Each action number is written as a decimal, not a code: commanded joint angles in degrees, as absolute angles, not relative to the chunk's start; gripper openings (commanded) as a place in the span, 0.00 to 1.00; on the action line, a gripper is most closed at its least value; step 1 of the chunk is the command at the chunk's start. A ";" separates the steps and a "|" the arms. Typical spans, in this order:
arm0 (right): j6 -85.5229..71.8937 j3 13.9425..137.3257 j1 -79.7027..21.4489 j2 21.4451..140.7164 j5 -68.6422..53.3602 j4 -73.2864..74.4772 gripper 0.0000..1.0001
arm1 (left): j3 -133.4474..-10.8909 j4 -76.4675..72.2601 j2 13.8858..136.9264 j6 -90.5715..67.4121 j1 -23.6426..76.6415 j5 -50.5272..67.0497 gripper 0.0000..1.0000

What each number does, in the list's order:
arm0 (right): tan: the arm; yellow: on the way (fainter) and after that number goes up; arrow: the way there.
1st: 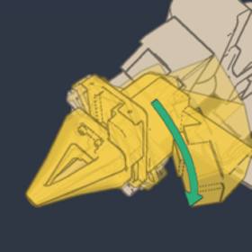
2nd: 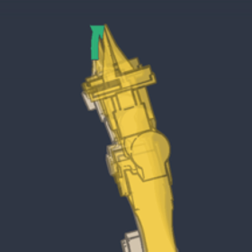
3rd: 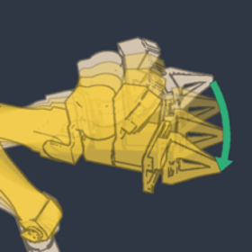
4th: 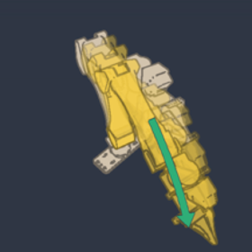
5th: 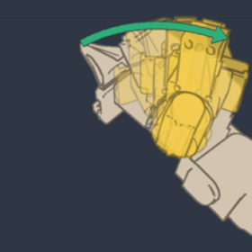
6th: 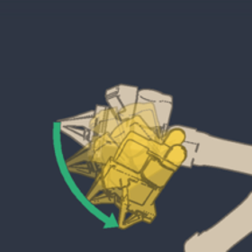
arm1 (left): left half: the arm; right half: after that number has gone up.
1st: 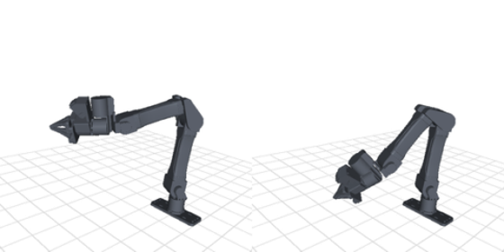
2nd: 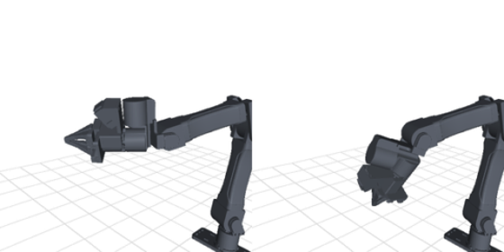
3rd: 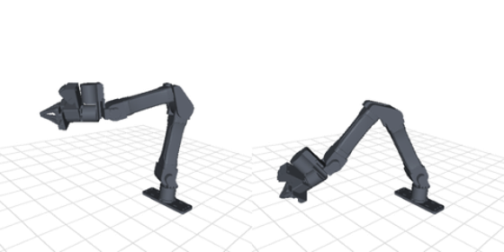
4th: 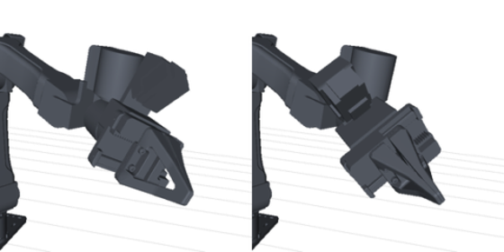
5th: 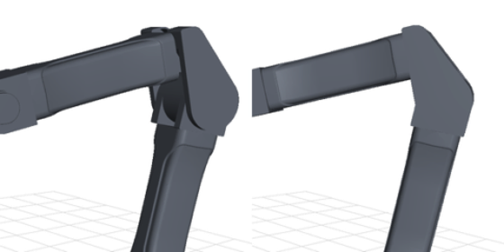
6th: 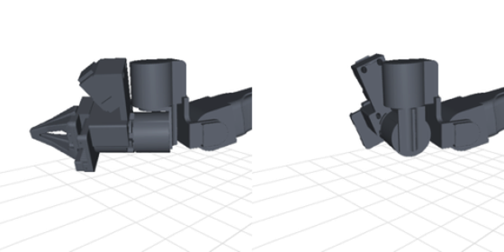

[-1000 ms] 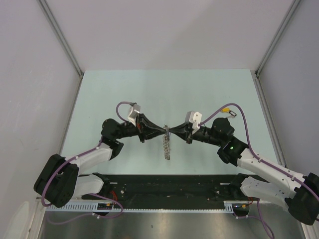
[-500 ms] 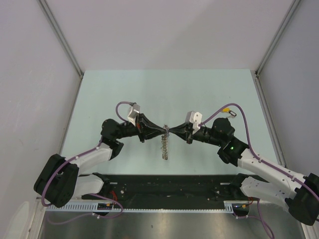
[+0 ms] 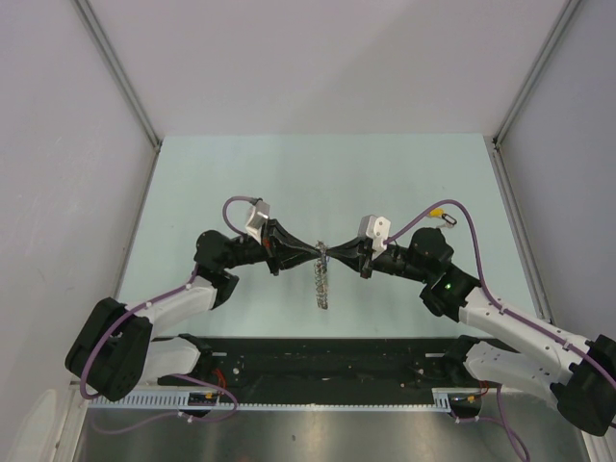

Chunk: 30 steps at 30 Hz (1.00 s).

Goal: Put the keys on the keyring

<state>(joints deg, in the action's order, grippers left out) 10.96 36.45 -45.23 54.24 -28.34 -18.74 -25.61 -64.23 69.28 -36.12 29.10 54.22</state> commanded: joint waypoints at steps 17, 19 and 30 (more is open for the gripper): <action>10.28 37.00 -45.18 53.09 -28.92 -20.83 0.00 | -26.81 -67.59 68.29 -36.39 29.18 52.47 0.00; 10.28 37.09 -45.18 53.09 -28.92 -20.92 0.00 | -26.72 -67.59 68.29 -36.39 29.18 52.47 0.00; 10.20 37.00 -45.18 53.00 -29.18 -21.00 0.00 | -26.72 -66.62 67.94 -35.86 29.18 51.95 0.00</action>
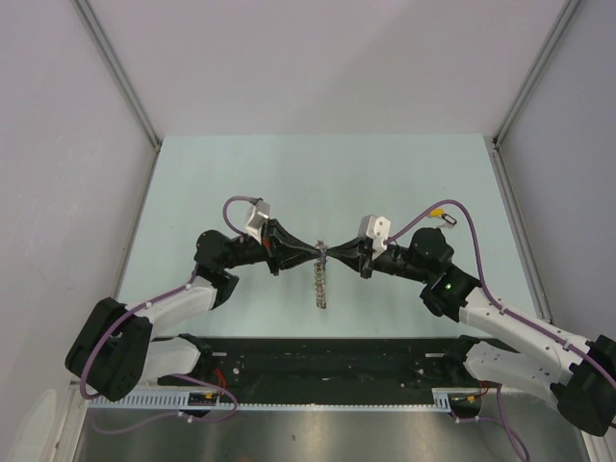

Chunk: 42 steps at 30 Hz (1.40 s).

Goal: Put the keys on the keyring

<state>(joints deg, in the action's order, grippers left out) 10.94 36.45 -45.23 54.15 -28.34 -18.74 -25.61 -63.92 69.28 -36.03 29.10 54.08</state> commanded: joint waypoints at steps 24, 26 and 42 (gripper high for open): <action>10.02 37.09 -45.44 53.96 -31.38 -22.06 0.00 | -27.16 -65.21 68.20 -35.68 29.18 51.77 0.01; 10.02 37.09 -45.44 54.05 -31.73 -22.06 0.00 | -27.16 -65.21 68.29 -35.68 29.27 51.77 0.00; 9.40 37.09 -45.53 54.23 -33.75 -22.76 0.00 | -27.16 -63.99 67.59 -35.33 29.18 50.98 0.00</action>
<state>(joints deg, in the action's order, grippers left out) 10.72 36.45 -45.04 54.48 -29.65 -19.22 -25.61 -62.52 69.23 -36.01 29.12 53.82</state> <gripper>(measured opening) 0.009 0.009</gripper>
